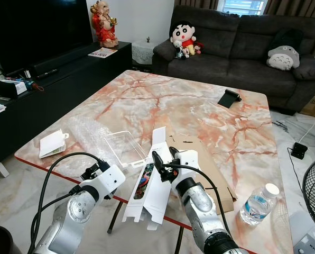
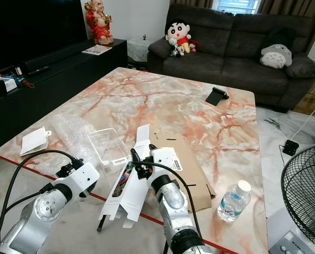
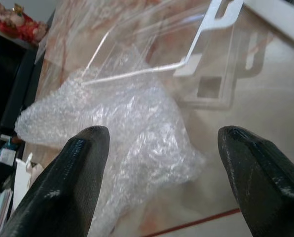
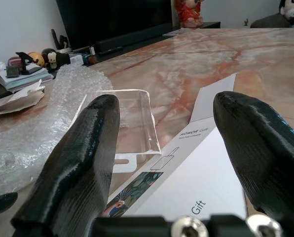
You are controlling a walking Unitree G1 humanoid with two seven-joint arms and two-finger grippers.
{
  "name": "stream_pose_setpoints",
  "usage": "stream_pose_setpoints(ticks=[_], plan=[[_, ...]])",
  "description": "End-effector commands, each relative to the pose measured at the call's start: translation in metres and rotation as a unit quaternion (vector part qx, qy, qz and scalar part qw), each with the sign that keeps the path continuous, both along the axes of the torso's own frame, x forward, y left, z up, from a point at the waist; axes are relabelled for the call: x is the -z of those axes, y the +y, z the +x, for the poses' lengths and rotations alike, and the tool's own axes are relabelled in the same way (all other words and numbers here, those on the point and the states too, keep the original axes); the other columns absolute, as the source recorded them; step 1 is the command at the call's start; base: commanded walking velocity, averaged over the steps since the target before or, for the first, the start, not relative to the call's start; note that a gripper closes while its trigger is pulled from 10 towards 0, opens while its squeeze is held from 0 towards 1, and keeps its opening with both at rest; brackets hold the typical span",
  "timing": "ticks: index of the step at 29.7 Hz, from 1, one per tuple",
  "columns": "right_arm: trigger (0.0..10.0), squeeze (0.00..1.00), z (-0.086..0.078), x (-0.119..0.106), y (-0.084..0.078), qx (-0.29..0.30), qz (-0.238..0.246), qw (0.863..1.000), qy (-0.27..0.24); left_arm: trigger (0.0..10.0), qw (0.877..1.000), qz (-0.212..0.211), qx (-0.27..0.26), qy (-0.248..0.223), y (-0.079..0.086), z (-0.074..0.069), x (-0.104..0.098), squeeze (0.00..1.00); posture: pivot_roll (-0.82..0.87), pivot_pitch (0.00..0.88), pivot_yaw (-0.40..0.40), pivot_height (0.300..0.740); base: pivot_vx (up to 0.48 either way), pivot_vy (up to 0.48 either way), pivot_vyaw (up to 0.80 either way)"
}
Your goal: Picking trash to rubbish bin
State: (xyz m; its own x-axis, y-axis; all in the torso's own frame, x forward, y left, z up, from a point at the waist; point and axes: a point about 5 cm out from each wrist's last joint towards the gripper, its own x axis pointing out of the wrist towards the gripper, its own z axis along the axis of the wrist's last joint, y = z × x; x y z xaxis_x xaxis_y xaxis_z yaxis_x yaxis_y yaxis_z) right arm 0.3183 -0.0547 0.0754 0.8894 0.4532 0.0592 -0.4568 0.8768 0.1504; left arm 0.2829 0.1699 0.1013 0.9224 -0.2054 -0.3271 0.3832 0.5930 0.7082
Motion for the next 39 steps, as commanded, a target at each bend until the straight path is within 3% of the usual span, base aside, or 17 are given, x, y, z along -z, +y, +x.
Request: stream_pose_setpoints(ticks=[1,16,31,32,39], plan=[[10.0,0.00,-0.001,-0.001,0.006,-0.010,0.003,1.000,0.001,10.0,1.000,0.006,0.005,0.000,-0.003,0.003,-0.002,0.00,0.08,0.000,-0.055,0.740,0.000,0.000,0.00],[10.0,0.00,0.000,0.000,0.004,-0.007,0.003,1.000,0.003,10.0,0.999,0.017,-0.040,0.002,-0.001,0.017,0.001,0.00,0.07,0.000,-0.063,0.740,0.000,0.000,0.00],[10.0,0.00,-0.001,0.000,0.005,-0.008,0.003,1.000,0.005,9.9,0.997,0.029,-0.074,0.016,0.009,0.017,0.004,0.00,0.07,0.011,-0.066,0.740,0.000,0.000,0.00],[10.0,0.00,-0.001,0.000,0.005,-0.008,0.003,1.000,0.005,0.0,0.997,0.029,-0.073,0.017,0.009,0.017,0.004,0.00,0.07,0.011,-0.064,0.740,0.000,0.000,0.00],[10.0,0.00,-0.001,0.000,0.005,-0.008,0.002,1.000,0.007,0.0,0.997,0.029,-0.068,0.015,0.006,0.019,0.003,0.00,0.07,0.012,-0.065,0.740,0.000,0.000,0.00]])
